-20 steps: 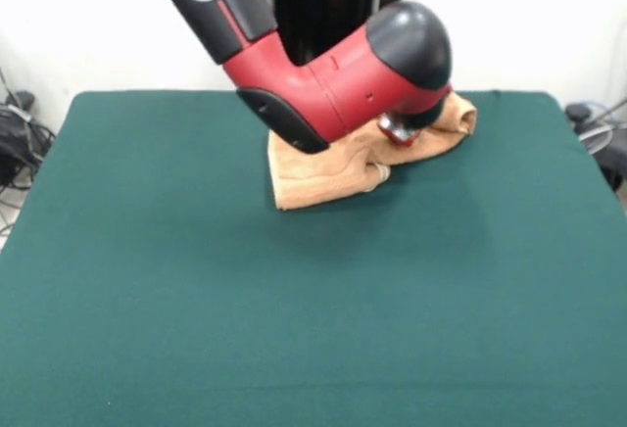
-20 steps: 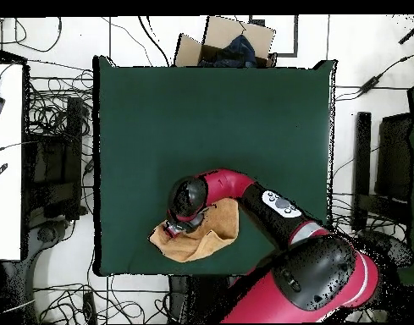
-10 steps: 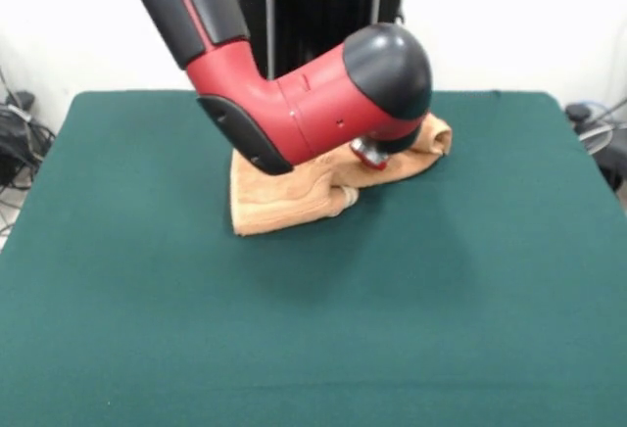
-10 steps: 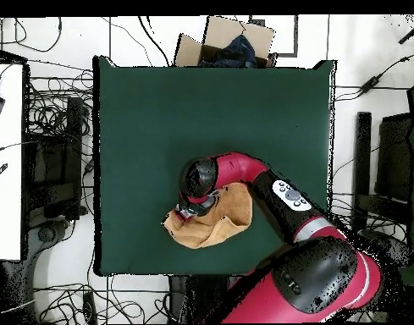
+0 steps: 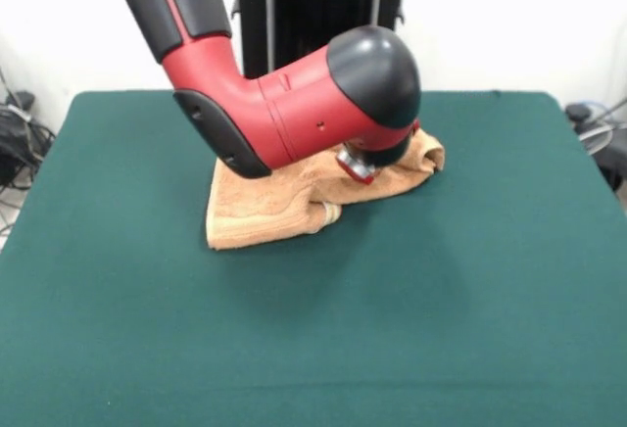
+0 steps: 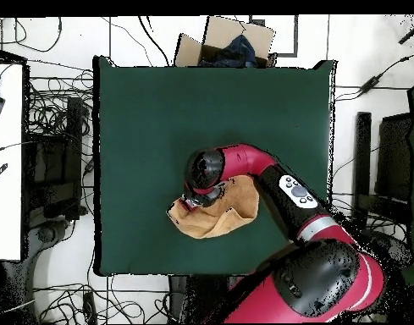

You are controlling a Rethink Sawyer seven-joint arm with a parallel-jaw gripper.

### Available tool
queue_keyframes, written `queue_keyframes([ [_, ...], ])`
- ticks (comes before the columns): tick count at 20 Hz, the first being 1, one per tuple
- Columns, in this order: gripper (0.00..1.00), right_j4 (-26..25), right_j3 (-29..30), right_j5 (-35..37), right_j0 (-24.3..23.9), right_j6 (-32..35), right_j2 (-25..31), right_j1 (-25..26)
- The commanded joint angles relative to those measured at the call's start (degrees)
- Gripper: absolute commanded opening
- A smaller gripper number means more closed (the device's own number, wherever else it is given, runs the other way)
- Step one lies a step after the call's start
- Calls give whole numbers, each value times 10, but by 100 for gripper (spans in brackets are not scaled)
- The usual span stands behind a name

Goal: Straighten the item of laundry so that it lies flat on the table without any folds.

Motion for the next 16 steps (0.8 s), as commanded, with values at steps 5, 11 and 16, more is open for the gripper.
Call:
queue_keyframes([
  [5, 0, -75, -99, -42, -1, -117, -28, -10],
  [11, 0, -76, -105, -41, 0, -122, -28, -5],
  [16, 0, -76, -102, -46, -1, -118, -29, -4],
])
